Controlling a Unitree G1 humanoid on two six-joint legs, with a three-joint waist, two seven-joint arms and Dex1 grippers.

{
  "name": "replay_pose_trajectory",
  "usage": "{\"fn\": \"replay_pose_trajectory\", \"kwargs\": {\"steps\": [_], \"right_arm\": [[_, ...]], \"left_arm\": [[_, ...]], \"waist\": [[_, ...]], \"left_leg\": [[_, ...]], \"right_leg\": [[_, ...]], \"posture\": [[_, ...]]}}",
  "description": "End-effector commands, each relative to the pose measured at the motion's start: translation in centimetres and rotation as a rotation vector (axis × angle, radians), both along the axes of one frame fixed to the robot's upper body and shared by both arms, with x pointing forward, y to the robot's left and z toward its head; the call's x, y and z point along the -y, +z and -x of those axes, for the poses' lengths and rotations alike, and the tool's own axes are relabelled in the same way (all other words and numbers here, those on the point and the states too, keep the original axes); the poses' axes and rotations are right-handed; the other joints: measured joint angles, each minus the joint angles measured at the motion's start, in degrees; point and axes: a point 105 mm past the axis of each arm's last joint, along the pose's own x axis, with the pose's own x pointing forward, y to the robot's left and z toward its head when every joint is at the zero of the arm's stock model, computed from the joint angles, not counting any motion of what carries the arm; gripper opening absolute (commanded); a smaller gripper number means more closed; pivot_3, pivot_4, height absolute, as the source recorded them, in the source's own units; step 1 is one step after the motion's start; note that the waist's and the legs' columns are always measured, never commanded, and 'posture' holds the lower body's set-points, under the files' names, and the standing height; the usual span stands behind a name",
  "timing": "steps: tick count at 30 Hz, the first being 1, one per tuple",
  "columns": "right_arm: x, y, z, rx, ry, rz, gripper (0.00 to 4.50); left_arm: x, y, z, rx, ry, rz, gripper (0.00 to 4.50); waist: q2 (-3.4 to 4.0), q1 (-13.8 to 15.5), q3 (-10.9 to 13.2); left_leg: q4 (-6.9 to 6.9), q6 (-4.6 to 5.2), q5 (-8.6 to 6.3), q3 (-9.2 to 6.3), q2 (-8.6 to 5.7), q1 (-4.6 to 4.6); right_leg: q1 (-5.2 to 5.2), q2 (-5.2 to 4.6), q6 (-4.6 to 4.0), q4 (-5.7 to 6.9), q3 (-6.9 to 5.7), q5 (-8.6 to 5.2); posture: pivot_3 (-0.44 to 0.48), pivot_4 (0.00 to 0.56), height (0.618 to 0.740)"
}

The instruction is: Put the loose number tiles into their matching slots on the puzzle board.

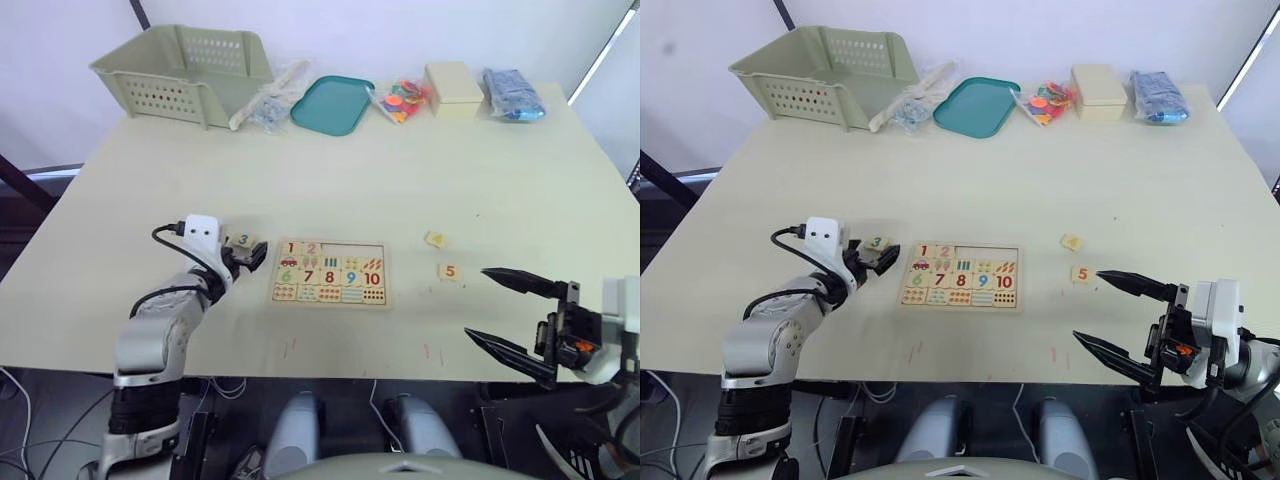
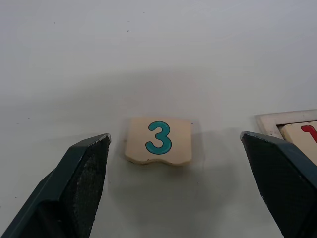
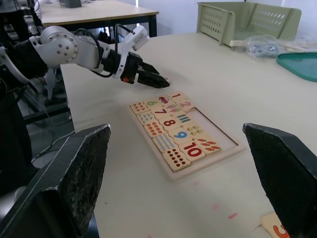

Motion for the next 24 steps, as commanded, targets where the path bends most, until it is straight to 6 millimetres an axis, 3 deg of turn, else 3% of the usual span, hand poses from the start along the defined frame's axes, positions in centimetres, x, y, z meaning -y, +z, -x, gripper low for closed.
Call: {"fn": "replay_pose_trajectory", "kwargs": {"steps": [1,4,5,7,11,19,24], "right_arm": [[-0.2,0.9,0.3,0.029,0.014,0.002,4.50],[-0.2,0.9,0.4,0.027,0.013,0.002,4.50],[-0.2,0.9,0.4,0.026,0.013,0.002,4.50],[-0.3,0.9,0.5,0.024,0.013,0.001,4.50],[-0.3,0.8,0.6,0.019,0.012,-0.002,4.50],[-0.1,0.6,0.4,0.014,0.015,-0.005,4.50],[-0.1,0.6,0.4,0.007,0.026,-0.005,4.50]], "left_arm": [[0.0,0.6,-0.2,0.031,0.015,-0.008,4.47],[0.0,0.3,-0.3,0.029,0.022,-0.016,4.47],[0.0,0.2,-0.3,0.029,0.023,-0.017,4.23],[0.0,0.2,-0.2,0.028,0.024,-0.016,3.66],[0.2,0.1,-0.1,0.029,0.020,-0.015,1.70],[-0.3,0.4,0.8,0.034,0.049,-0.011,1.70],[0.1,0.5,3.4,0.003,0.039,-0.001,1.70]], "waist": [[0.00,0.0,0.0],[0.00,0.0,0.0],[0.00,0.0,0.0],[0.00,0.0,0.0],[0.00,0.0,0.0],[0.00,-0.1,0.0],[0.00,-0.1,0.0]], "left_leg": [[0.00,0.00,0.00,0.00,0.00,0.00],[0.00,0.00,0.00,-0.01,0.00,0.00],[0.00,0.00,0.00,-0.01,0.00,0.00],[0.00,0.00,0.00,-0.01,0.00,0.00],[0.00,0.00,0.00,-0.01,0.00,0.00],[-0.01,0.00,0.00,-0.01,-0.01,0.01],[-0.02,0.00,0.00,-0.03,0.00,0.01]], "right_leg": [[0.00,0.00,0.00,0.00,0.00,0.00],[0.00,0.00,0.00,0.00,0.00,0.00],[0.00,0.00,0.00,0.00,0.00,0.00],[0.00,0.00,0.00,0.00,0.00,0.00],[0.00,0.00,0.00,0.00,0.00,0.00],[0.01,0.00,0.00,0.00,0.00,0.00],[0.00,0.00,0.00,-0.01,0.01,0.00]], "posture": [[0.000,0.150,0.740],[0.000,0.150,0.740],[0.000,0.150,0.740],[0.000,0.150,0.740],[0.000,0.150,0.740],[0.000,0.150,0.740],[0.000,0.150,0.740]]}}
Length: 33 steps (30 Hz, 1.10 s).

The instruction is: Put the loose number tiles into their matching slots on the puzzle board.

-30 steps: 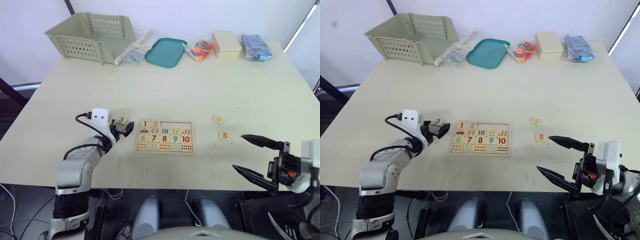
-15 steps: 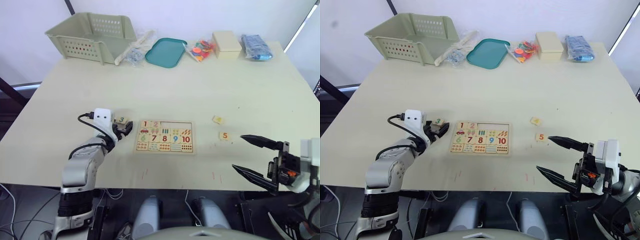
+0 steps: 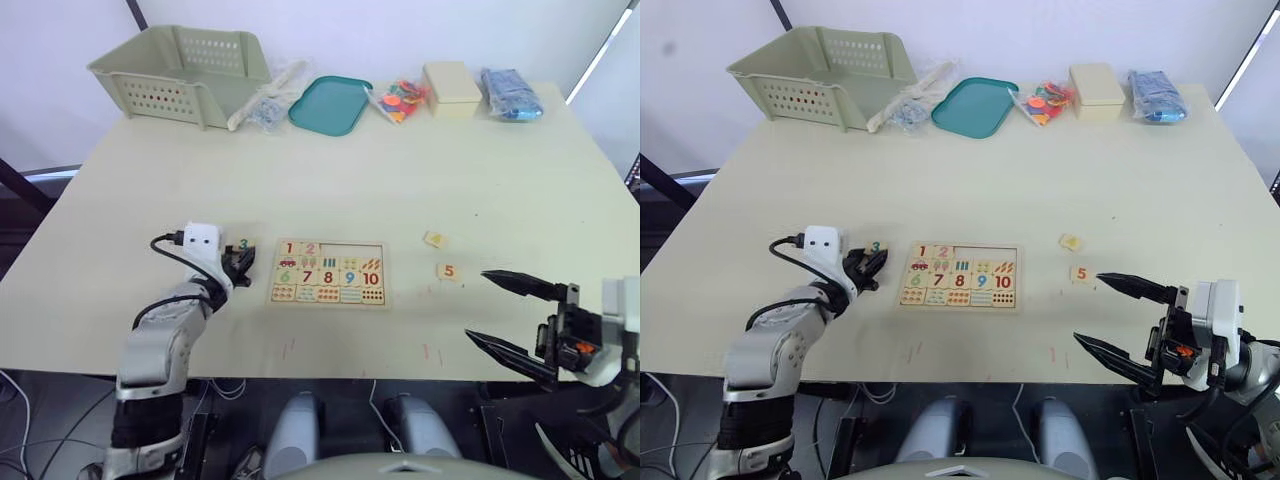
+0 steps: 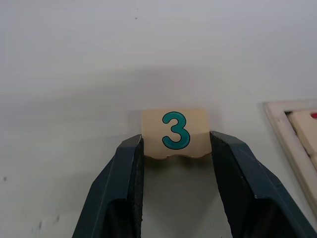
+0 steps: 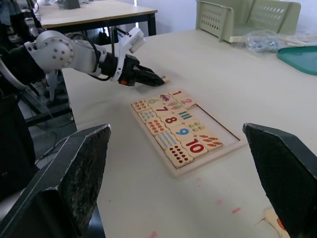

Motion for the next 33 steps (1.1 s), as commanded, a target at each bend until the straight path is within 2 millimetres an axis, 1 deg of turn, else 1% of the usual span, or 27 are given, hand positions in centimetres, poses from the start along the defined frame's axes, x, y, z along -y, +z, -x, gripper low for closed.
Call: {"fn": "replay_pose_trajectory", "kwargs": {"steps": [1,5,7,14,16,22,23,24,25,27,30,33], "right_arm": [[-0.1,0.6,0.2,0.024,0.021,0.001,4.50],[-0.2,0.5,0.2,0.008,0.041,0.002,4.50],[-0.2,0.5,0.2,0.007,0.045,0.000,4.50],[-0.3,0.5,0.6,0.007,0.066,-0.002,4.50],[-0.2,0.6,0.8,0.053,0.061,0.014,4.50],[0.1,0.1,1.1,0.082,0.049,0.047,4.50],[0.1,0.1,1.1,0.087,0.049,0.050,4.50],[0.2,0.0,1.2,0.083,0.049,0.051,4.50],[0.3,0.0,1.3,0.080,0.050,0.055,4.50],[0.5,-0.1,1.5,0.078,0.050,0.058,4.50],[0.5,-0.2,1.5,0.081,0.054,0.056,4.50],[0.2,-0.2,1.0,0.080,0.039,0.039,4.50]], "left_arm": [[0.4,1.2,1.9,0.014,-0.011,0.005,1.70],[0.7,1.1,4.5,-0.047,-0.011,0.036,1.70],[1.0,1.0,5.2,-0.070,-0.004,0.045,1.70],[0.8,0.2,6.2,-0.117,0.045,0.032,1.70],[0.8,-0.1,6.4,-0.132,0.058,0.031,1.70],[0.8,-0.1,6.7,-0.137,0.085,0.065,1.70],[0.6,-0.1,6.7,-0.135,0.094,0.064,2.56],[0.6,0.0,6.9,-0.133,0.084,0.065,2.90],[0.5,0.2,7.2,-0.131,0.075,0.065,3.46],[0.5,0.9,7.8,-0.118,0.028,0.063,4.39],[-0.4,2.0,8.4,-0.108,-0.038,0.056,4.39],[-1.1,2.8,9.1,-0.126,-0.178,0.026,4.39]], "waist": [[0.00,0.0,0.0],[-0.01,0.1,0.0],[0.00,0.1,0.0],[0.00,0.1,0.0],[0.00,0.1,0.0],[0.02,0.0,0.0],[0.02,0.0,0.0],[0.03,0.0,0.0],[0.03,0.0,0.0],[0.02,-0.1,0.0],[0.03,-0.1,0.0],[0.01,0.0,0.0]], "left_leg": [[0.00,0.00,0.00,0.00,0.00,-0.01],[0.00,0.00,0.00,-0.03,0.00,0.00],[0.00,0.00,0.00,-0.03,0.00,0.00],[0.00,0.00,0.00,-0.02,-0.02,0.00],[0.00,0.00,0.00,-0.02,-0.02,0.02],[0.00,0.00,0.00,0.00,-0.02,0.03],[0.00,0.00,0.00,0.00,-0.01,0.04],[-0.01,0.00,0.00,-0.01,-0.01,0.04],[-0.01,0.00,0.00,0.00,-0.01,0.04],[-0.01,0.00,0.00,0.00,-0.01,0.04],[-0.02,0.00,0.00,0.00,0.00,0.06],[-0.02,0.00,0.00,0.01,0.00,0.05]], "right_leg": [[0.00,0.00,0.00,-0.01,0.00,0.00],[0.00,-0.01,0.00,-0.01,0.02,0.00],[0.00,-0.01,0.00,-0.02,0.03,0.00],[0.02,0.00,0.00,-0.03,-0.01,0.00],[0.02,0.01,-0.01,-0.02,0.00,-0.01],[0.02,0.00,-0.01,-0.04,0.01,-0.01],[0.02,0.01,-0.01,-0.03,0.01,-0.01],[0.02,0.02,-0.01,-0.03,0.01,-0.01],[0.02,0.02,-0.01,-0.03,0.02,-0.01],[0.02,0.02,-0.01,-0.03,0.03,-0.01],[0.01,0.02,-0.03,-0.03,0.03,-0.02],[0.01,0.02,-0.04,-0.04,-0.01,-0.03]], "posture": [[0.000,0.150,0.740],[0.000,0.150,0.740],[0.000,0.150,0.740],[0.000,0.150,0.740],[0.000,0.150,0.740],[0.000,0.150,0.740],[0.000,0.150,0.740],[0.000,0.150,0.740],[0.000,0.150,0.740],[0.000,0.150,0.740],[0.000,0.150,0.740],[0.000,0.150,0.740]]}}
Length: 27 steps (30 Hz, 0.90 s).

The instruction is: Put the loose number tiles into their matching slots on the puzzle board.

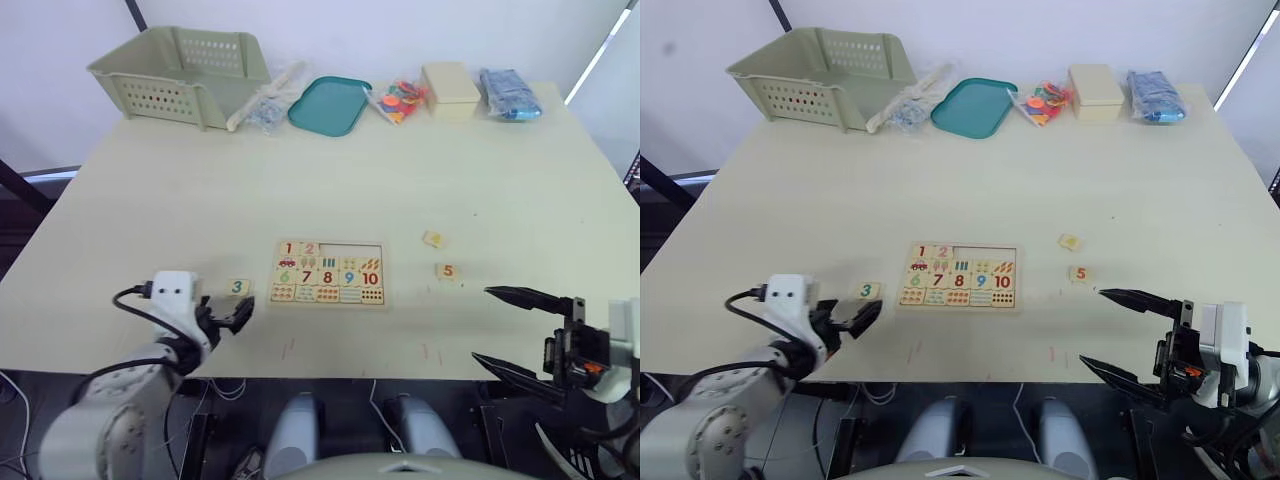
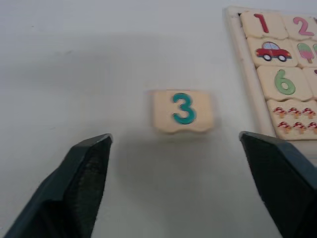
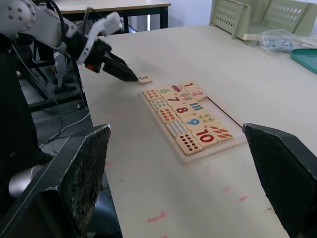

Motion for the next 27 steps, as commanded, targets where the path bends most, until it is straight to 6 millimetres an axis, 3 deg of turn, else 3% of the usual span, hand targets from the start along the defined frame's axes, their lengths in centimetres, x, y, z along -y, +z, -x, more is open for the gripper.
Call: {"fn": "replay_pose_trajectory", "kwargs": {"steps": [1,10,14,19,27], "right_arm": [[-0.5,0.5,-0.3,0.025,-0.010,-0.019,4.50],[-1.9,0.7,-0.2,-0.005,0.006,-0.051,4.50],[-2.3,1.1,0.1,-0.011,0.031,-0.047,4.50],[-2.7,1.4,0.4,-0.008,0.044,-0.033,4.50],[-2.9,1.6,0.7,-0.001,0.031,-0.026,4.50]], "left_arm": [[-0.5,2.0,0.8,0.031,-0.185,-0.018,4.39],[-4.3,4.2,2.1,-0.034,-0.635,-0.011,4.39],[-6.2,5.0,0.8,-0.058,-0.845,-0.121,4.39],[-6.7,3.8,-0.3,-0.128,-1.096,-0.279,4.39],[-5.6,2.3,-4.9,-0.112,-1.194,-0.357,4.39]], "waist": [[0.01,0.0,0.0],[0.12,0.1,0.1],[0.13,0.3,0.1],[0.12,0.1,0.1],[0.03,0.3,0.1]], "left_leg": [[0.00,0.00,0.00,0.00,0.00,0.00],[-0.04,0.00,0.00,0.10,0.02,-0.02],[-0.04,0.00,0.00,0.11,0.04,-0.01],[-0.05,0.00,0.00,0.16,0.04,-0.07],[0.00,0.01,0.00,0.14,0.08,-0.13]], "right_leg": [[0.00,0.00,0.00,-0.01,0.00,0.00],[-0.04,-0.02,-0.17,-0.05,-0.02,-0.11],[-0.04,-0.02,-0.18,-0.04,-0.06,-0.12],[-0.06,-0.02,0.00,-0.10,-0.05,-0.02],[-0.07,0.08,0.02,-0.04,-0.03,0.00]], "posture": [[0.000,0.150,0.740],[0.000,0.150,0.740],[0.000,0.150,0.740],[0.000,0.150,0.740],[0.000,0.150,0.740]]}}
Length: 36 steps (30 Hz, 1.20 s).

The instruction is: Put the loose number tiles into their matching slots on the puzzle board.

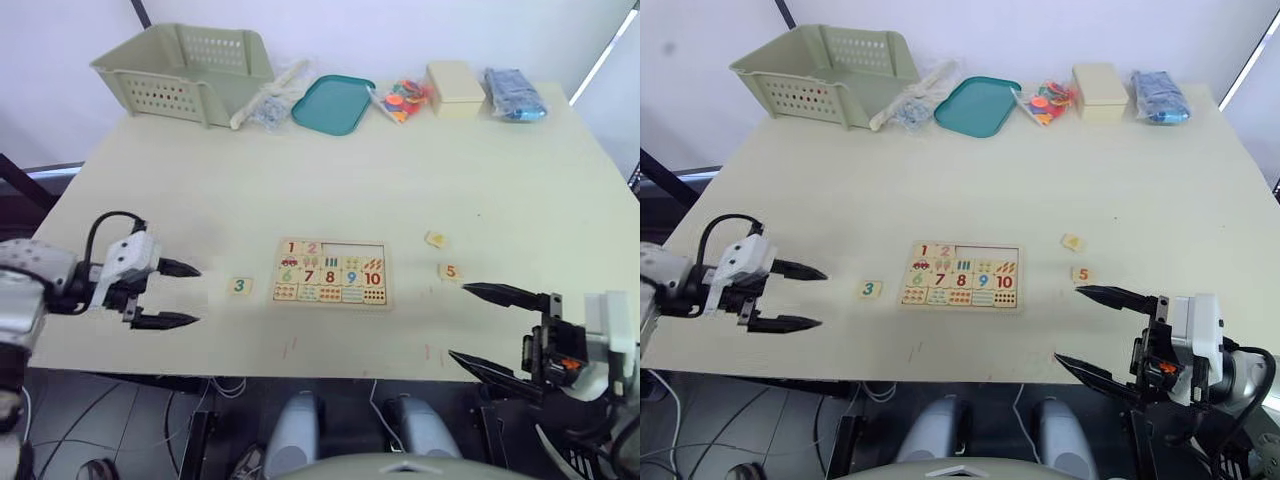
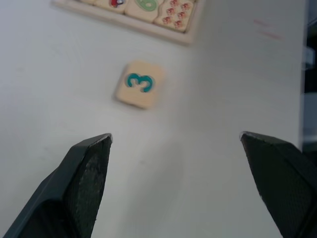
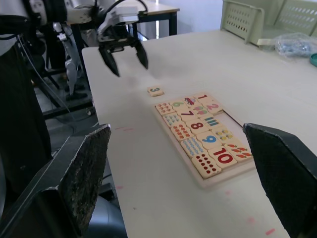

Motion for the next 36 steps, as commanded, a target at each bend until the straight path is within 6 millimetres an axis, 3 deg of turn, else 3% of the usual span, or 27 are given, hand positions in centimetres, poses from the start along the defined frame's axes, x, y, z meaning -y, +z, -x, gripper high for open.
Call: {"fn": "replay_pose_trajectory", "kwargs": {"steps": [1,12,31,34,36], "right_arm": [[-0.2,0.8,0.6,0.039,0.002,0.004,4.50],[-0.2,0.4,1.0,0.029,-0.033,0.009,4.50],[-0.2,0.0,1.2,0.026,-0.060,0.003,4.50],[-0.1,0.0,1.3,0.024,-0.062,0.005,4.50],[-0.1,0.0,1.3,0.022,-0.063,0.005,4.50]], "left_arm": [[0.5,-0.6,-0.9,-0.006,-0.084,-0.040,4.39],[1.3,-1.7,-2.8,-0.004,-0.175,-0.097,4.39],[2.0,-2.9,-3.0,-0.001,-0.139,0.029,4.39],[2.0,-3.3,-2.9,-0.007,-0.138,0.028,3.67],[2.0,-3.4,-2.9,-0.007,-0.140,0.026,2.79]], "waist": [[-0.01,0.0,0.0],[-0.05,-0.2,0.0],[-0.05,-0.2,0.0],[-0.05,-0.2,0.0],[-0.05,-0.2,0.0]], "left_leg": [[0.00,0.00,0.00,0.00,0.00,0.00],[0.01,0.00,0.00,-0.01,0.03,0.00],[0.04,0.00,0.00,-0.02,0.03,0.01],[0.04,0.00,0.00,-0.01,0.03,0.01],[0.04,0.00,0.00,-0.01,0.03,0.01]], "right_leg": [[0.00,-0.01,0.00,0.00,0.00,0.00],[-0.01,0.05,0.00,0.03,0.04,0.00],[0.00,0.04,0.01,0.06,0.03,0.01],[0.00,0.04,0.00,0.06,0.03,0.01],[0.00,0.04,0.01,0.06,0.03,0.01]], "posture": [[0.000,0.150,0.740],[0.000,0.150,0.740],[0.000,0.150,0.740],[0.000,0.150,0.740],[0.000,0.150,0.740]]}}
